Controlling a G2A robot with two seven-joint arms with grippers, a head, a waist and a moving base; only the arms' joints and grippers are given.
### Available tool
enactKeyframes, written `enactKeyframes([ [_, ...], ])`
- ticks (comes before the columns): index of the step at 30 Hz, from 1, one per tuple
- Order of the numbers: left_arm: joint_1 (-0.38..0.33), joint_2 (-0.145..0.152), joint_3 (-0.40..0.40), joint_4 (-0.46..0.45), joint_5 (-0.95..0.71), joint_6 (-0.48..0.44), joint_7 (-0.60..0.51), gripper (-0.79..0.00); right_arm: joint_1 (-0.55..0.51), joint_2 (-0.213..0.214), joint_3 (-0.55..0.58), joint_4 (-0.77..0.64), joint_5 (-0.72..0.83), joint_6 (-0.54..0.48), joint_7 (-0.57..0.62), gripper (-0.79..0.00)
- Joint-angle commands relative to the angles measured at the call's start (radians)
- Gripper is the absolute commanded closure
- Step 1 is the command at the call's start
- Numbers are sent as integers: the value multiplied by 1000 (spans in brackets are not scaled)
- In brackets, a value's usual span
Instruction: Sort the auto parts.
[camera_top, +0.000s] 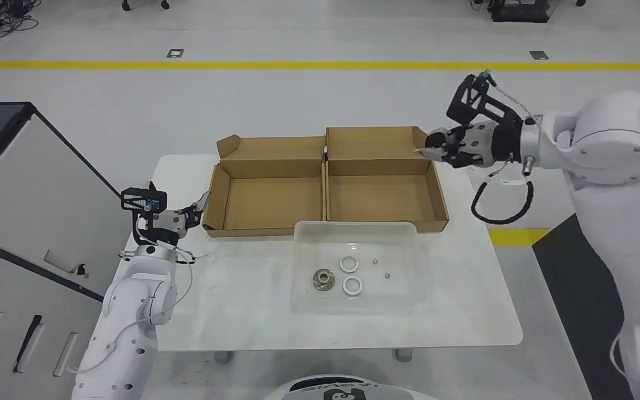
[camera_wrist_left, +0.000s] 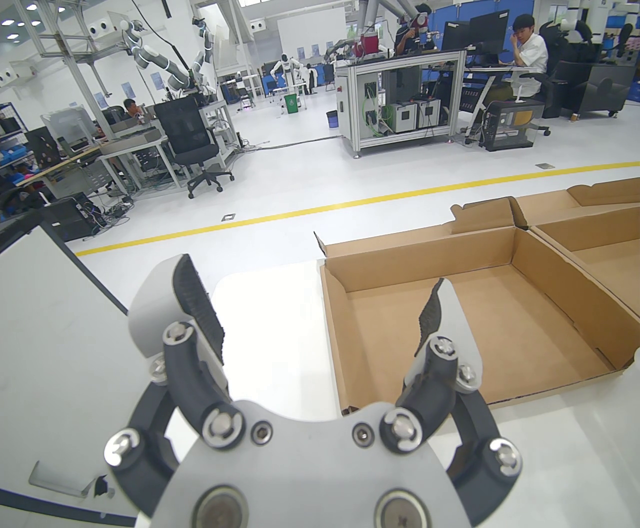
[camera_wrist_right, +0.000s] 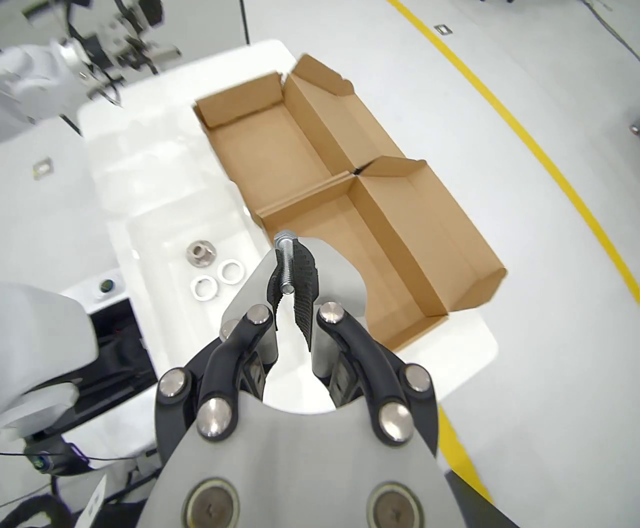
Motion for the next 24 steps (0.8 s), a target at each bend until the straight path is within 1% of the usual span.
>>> enactKeyframes([
  [1,0,0,0,0,0,0,0,-785,58,-4,-83,33,-96,-15,-15,0],
  [5,0,0,0,0,0,0,0,-785,149,-21,-231,113,-228,-45,-45,0],
  [9,0,0,0,0,0,0,0,-785,212,-44,-346,193,-332,-71,-71,0],
  [19,0,0,0,0,0,0,0,-785,294,-121,-544,383,-502,-79,-118,0],
  [24,0,0,0,0,0,0,0,-785,304,-159,-614,476,-535,-69,-158,0],
])
